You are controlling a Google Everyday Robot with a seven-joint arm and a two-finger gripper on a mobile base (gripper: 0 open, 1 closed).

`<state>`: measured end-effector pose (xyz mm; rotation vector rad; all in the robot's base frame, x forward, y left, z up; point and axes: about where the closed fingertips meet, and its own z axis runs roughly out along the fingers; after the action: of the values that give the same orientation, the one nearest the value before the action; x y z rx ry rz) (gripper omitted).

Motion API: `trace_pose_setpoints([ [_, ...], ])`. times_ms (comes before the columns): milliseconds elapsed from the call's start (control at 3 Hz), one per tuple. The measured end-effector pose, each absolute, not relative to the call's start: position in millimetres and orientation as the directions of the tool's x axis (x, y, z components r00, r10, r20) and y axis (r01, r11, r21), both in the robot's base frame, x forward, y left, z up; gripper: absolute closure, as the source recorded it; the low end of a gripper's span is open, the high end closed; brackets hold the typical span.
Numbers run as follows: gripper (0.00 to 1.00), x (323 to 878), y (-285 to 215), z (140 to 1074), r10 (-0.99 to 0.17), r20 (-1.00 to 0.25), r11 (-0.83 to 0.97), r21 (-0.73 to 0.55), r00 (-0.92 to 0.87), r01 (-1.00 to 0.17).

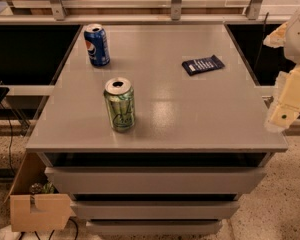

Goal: Move rxbar blueberry near pepsi can

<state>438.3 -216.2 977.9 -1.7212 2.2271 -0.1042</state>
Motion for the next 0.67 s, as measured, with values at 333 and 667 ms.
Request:
trace_pose_setpoints([
  [333,0.0,438.3,-216.2,977.9,-0.953,-0.208,0.27,-0.252,-0.22,-0.929],
  [667,0.0,442.3,-214.9,979.9,-0.959,-0.199,0.253,-0.265,-0.204,-0.93],
])
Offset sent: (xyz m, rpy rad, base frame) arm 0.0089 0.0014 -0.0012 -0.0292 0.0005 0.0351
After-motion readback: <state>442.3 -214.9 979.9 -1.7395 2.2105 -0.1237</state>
